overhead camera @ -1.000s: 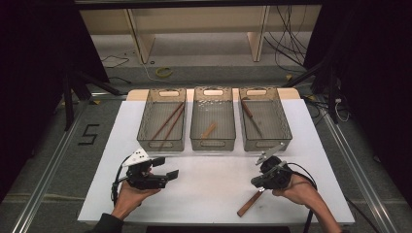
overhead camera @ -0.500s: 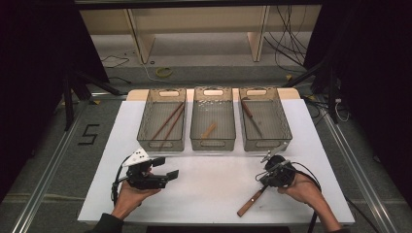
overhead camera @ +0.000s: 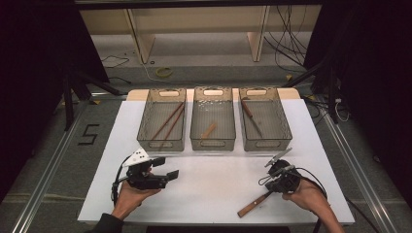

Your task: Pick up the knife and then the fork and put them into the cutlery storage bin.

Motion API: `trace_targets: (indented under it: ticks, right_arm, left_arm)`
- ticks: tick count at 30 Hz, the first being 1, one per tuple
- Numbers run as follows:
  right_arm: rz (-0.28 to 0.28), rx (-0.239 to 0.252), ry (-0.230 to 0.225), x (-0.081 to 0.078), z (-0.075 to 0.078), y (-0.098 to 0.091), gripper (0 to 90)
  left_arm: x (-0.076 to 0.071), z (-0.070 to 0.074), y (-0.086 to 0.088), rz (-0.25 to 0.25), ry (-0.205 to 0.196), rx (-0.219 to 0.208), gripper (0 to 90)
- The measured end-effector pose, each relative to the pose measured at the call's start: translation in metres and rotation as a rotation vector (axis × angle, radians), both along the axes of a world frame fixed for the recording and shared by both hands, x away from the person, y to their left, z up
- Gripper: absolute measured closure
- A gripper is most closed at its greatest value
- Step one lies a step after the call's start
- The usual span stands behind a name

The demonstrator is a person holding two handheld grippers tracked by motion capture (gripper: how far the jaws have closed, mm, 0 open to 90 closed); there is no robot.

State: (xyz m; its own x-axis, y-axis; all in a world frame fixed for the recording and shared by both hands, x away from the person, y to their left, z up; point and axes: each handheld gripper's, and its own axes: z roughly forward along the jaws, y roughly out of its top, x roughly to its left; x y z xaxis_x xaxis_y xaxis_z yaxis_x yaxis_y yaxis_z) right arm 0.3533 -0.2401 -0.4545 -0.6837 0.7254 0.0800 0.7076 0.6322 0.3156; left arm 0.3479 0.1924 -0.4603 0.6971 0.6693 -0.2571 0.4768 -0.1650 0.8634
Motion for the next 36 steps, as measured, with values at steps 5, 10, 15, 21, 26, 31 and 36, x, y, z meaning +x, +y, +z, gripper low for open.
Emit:
trace_targets:
  ticks: [5,10,15,21,26,31,36]
  right_arm:
    - [-0.012,-0.006,0.006,-0.006,0.0,-0.003,90.0]
    - [0.023,-0.008,-0.03,-0.012,0.005,-0.003,90.0]
    - [0.173,0.019,-0.099,-0.018,0.021,0.002,66.7]
    - [0.342,0.026,-0.096,-0.028,0.025,0.017,44.1]
    - [0.429,-0.024,-0.077,-0.032,0.016,0.027,42.0]
    - [0.485,-0.061,-0.058,-0.033,0.008,0.033,42.5]
    - [0.513,-0.094,-0.057,-0.032,0.004,0.039,44.2]
  left_arm:
    - [0.0,0.0,0.0,0.0,0.0,0.001,19.6]
    - [0.0,0.0,0.0,-0.001,-0.002,0.002,19.6]
    - [0.0,0.0,-0.001,-0.004,0.001,0.004,19.6]
    - [0.0,0.0,-0.001,-0.004,0.001,0.004,19.6]
    - [0.0,-0.001,-0.001,-0.001,-0.002,0.001,19.6]
    - [0.0,0.0,0.0,-0.004,0.001,0.004,19.6]
    - [0.001,-0.001,0.0,-0.005,-0.001,0.006,19.6]
